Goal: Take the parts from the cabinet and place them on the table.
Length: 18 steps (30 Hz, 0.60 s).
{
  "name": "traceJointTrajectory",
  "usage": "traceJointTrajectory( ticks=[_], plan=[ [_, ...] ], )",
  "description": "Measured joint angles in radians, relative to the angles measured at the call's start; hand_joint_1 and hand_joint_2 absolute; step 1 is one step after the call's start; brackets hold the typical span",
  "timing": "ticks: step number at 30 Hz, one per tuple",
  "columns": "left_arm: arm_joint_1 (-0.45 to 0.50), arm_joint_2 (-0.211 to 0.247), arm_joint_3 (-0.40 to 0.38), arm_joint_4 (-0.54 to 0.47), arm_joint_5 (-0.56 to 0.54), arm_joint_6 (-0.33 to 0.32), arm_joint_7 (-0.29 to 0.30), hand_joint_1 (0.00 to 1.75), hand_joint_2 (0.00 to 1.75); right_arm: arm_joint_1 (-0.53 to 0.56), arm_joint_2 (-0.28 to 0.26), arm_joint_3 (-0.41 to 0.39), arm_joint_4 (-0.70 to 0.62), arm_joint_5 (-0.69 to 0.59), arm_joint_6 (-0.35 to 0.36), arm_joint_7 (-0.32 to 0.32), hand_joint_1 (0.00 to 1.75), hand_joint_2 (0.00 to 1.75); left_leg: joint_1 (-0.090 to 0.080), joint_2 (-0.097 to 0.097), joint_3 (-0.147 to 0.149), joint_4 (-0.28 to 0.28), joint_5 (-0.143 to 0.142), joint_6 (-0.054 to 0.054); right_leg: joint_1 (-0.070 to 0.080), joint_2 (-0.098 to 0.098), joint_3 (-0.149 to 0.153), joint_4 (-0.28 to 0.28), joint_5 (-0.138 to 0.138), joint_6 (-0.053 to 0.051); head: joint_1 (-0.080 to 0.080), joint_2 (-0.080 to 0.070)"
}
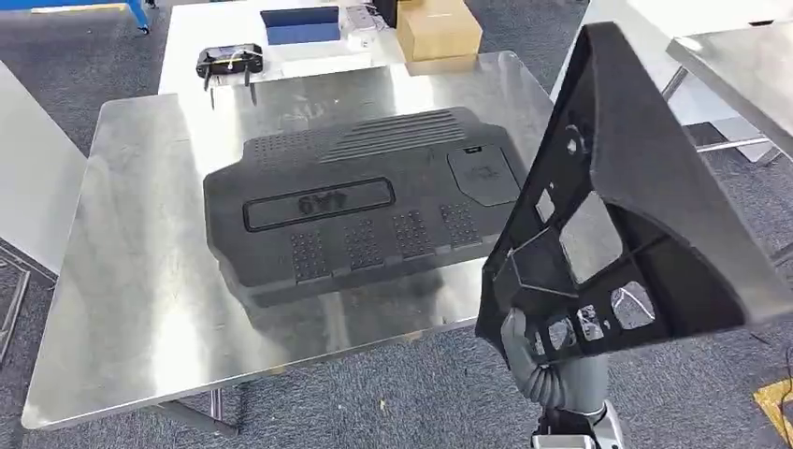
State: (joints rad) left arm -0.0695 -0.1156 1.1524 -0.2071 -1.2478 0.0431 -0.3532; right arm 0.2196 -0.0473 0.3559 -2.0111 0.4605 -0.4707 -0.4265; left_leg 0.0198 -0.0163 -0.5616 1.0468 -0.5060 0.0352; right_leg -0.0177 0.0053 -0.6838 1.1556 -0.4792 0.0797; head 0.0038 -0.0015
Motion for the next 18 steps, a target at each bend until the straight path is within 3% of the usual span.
traceJointTrajectory(
  ticks=[1, 2, 4, 6, 7, 9, 11, 12, 13, 14, 16, 17, 18],
  plan=[
    [0.0, -0.001, 0.0, 0.0, 0.0, 0.0, 0.0, 0.0, 1.75, -0.004, -0.001, 0.0, 0.001, 0.007, 0.0, 0.001, 1.75, 1.75, 0.001, -0.001, 0.009, 0.0, -0.008, -0.005, 0.0, -0.003, 0.039, -0.097, 0.045, 0.005, 0.0, 0.0],
    [-0.001, -0.001, 0.0, 0.0, 0.0, 0.0, -0.001, 0.0, 1.75, -0.009, -0.001, 0.0, 0.003, 0.013, 0.0, 0.002, 1.75, 1.75, -0.008, -0.002, 0.011, 0.0, -0.016, -0.014, 0.007, -0.005, 0.056, -0.124, 0.054, -0.007, 0.004, 0.0],
    [-0.004, -0.001, 0.0, 0.0, 0.0, 0.0, -0.003, 0.0, 1.75, -0.022, 0.0, 0.005, 0.008, 0.03, 0.0, 0.011, 1.75, 1.75, -0.008, -0.004, 0.014, -0.006, -0.023, -0.022, 0.011, -0.003, 0.062, -0.128, 0.05, -0.031, 0.001, 0.0],
    [-0.005, -0.002, 0.0, 0.0, -0.001, -0.001, -0.003, 0.0, 1.75, -0.031, -0.002, 0.005, 0.014, 0.043, 0.003, 0.018, 1.75, 1.75, -0.007, -0.002, 0.023, -0.016, -0.025, -0.031, 0.014, -0.003, 0.064, -0.131, 0.047, -0.043, 0.003, 0.0],
    [-0.006, -0.001, 0.0, 0.0, -0.001, -0.001, -0.003, 0.0, 1.75, -0.036, -0.001, 0.008, 0.016, 0.048, 0.003, 0.021, 1.75, 1.75, -0.004, 0.002, 0.023, -0.004, -0.034, -0.039, -0.002, -0.002, 0.078, -0.141, 0.047, -0.054, 0.001, 0.0],
    [-0.005, -0.002, 0.0, 0.0, -0.002, -0.001, -0.004, 0.0, 1.75, -0.044, -0.001, 0.011, 0.019, 0.053, 0.003, 0.023, 1.75, 1.75, -0.006, 0.008, -0.025, 0.099, -0.078, -0.041, 0.0, -0.003, 0.093, -0.142, 0.036, -0.07, -0.01, 0.0],
    [-0.005, -0.003, 0.0, 0.0, -0.002, -0.002, -0.003, 0.0, 1.75, -0.048, -0.001, 0.017, 0.026, 0.068, 0.001, 0.03, 1.75, 1.75, -0.006, 0.008, -0.125, 0.266, -0.14, -0.045, 0.005, -0.005, 0.105, -0.141, 0.026, -0.084, -0.01, 0.0],
    [-0.004, -0.003, 0.0, 0.0, -0.002, -0.002, -0.003, 0.0, 1.75, -0.049, -0.001, 0.019, 0.03, 0.075, -0.001, 0.034, 1.75, 1.75, -0.005, 0.008, -0.16, 0.307, -0.139, -0.045, 0.007, -0.004, 0.112, -0.141, 0.02, -0.084, -0.011, 0.0],
    [-0.003, -0.004, 0.0, 0.0, -0.002, -0.002, -0.003, 0.0, 1.75, -0.049, -0.001, 0.02, 0.033, 0.082, -0.003, 0.035, 1.75, 1.75, -0.005, 0.008, -0.168, 0.301, -0.116, -0.044, 0.007, -0.003, 0.119, -0.141, 0.015, -0.084, -0.01, 0.0],
    [-0.002, -0.003, 0.0, 0.0, -0.002, -0.002, -0.003, 0.0, 1.75, -0.051, -0.001, 0.021, 0.036, 0.089, -0.005, 0.037, 1.75, 1.75, -0.006, 0.008, -0.155, 0.246, -0.062, -0.041, 0.008, 0.0, 0.131, -0.141, 0.007, -0.082, -0.011, 0.0],
    [-0.003, -0.003, 0.0, 0.0, -0.002, -0.002, -0.003, 0.0, 1.75, -0.059, -0.001, 0.024, 0.041, 0.108, -0.005, 0.042, 1.75, 1.75, -0.006, 0.009, -0.095, 0.091, 0.043, -0.032, 0.008, 0.004, 0.154, -0.141, -0.007, -0.077, -0.011, 0.0],
    [-0.002, -0.003, 0.0, 0.0, -0.002, -0.002, -0.003, 0.0, 1.75, -0.07, -0.001, 0.028, 0.045, 0.13, -0.006, 0.049, 1.75, 1.75, -0.008, 0.008, -0.066, 0.036, 0.056, -0.024, 0.007, 0.004, 0.153, -0.143, -0.015, -0.072, -0.009, 0.0],
    [-0.003, -0.003, 0.0, 0.0, -0.003, -0.001, -0.004, 0.0, 1.75, -0.085, -0.002, 0.032, 0.048, 0.153, -0.005, 0.058, 1.75, 1.75, -0.013, 0.008, -0.056, 0.008, 0.05, -0.024, 0.022, 0.008, 0.163, -0.136, -0.022, -0.064, -0.009, 0.0]
  ],
)
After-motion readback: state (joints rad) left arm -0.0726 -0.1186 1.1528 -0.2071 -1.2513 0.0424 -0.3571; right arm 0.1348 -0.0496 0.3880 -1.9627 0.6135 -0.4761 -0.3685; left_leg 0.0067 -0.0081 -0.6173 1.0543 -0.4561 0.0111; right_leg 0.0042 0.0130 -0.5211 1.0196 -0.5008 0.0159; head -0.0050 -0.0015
